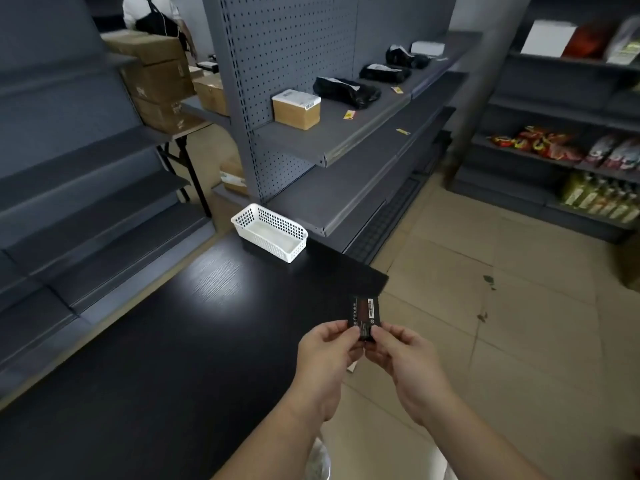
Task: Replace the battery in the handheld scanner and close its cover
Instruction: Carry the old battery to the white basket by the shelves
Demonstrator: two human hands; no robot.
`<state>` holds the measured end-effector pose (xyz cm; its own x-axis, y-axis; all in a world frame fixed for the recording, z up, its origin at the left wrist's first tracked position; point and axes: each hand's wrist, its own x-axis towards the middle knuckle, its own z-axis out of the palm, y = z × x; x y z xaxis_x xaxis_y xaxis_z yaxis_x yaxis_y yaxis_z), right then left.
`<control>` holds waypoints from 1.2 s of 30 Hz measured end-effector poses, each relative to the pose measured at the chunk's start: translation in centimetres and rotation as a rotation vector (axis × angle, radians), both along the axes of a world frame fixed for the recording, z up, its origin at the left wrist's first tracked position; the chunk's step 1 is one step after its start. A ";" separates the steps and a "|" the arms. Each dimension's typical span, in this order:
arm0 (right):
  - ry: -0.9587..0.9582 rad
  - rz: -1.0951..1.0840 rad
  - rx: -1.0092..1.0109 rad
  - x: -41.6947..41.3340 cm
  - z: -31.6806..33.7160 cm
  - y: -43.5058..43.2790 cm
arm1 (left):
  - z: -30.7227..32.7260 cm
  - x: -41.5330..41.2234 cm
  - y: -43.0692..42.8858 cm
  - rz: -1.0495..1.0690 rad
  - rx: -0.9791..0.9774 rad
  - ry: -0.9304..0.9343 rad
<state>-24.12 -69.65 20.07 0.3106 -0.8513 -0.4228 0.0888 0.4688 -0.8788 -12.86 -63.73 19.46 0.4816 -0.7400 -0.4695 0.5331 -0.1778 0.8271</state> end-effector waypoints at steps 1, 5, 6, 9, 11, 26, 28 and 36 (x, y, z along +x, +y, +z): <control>0.014 0.012 -0.002 1.2 -0.2 -1.5 | -0.4 1.1 -1.4 0.010 -0.004 0.010; 0.081 0.050 -0.011 5.8 -0.9 -7.3 | -1.1 5.6 -7.0 0.021 -0.003 0.034; 0.097 0.058 -0.012 6.8 -0.9 -8.6 | -1.2 6.6 -8.2 0.021 -0.001 0.041; 0.131 0.057 0.006 9.4 -1.3 -12.0 | -1.7 9.2 -11.3 0.018 0.016 0.056; 0.144 0.077 0.028 11.0 -1.7 -13.9 | -2.0 10.6 -12.9 0.038 0.038 0.074; 0.240 0.626 0.093 24.3 -6.8 -29.0 | -5.0 19.2 -23.5 0.563 0.195 0.164; 0.257 0.684 0.115 26.0 -7.9 -30.8 | -5.7 20.0 -24.8 0.612 0.227 0.168; 0.371 0.775 0.209 32.5 -13.6 -34.7 | -10.4 24.1 -28.5 0.719 0.363 0.178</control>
<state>8.43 -104.35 6.48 0.5800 -0.3522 -0.7345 -0.5949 0.4328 -0.6773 11.19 -92.21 9.10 0.6758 -0.0666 -0.7340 0.7363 0.0167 0.6764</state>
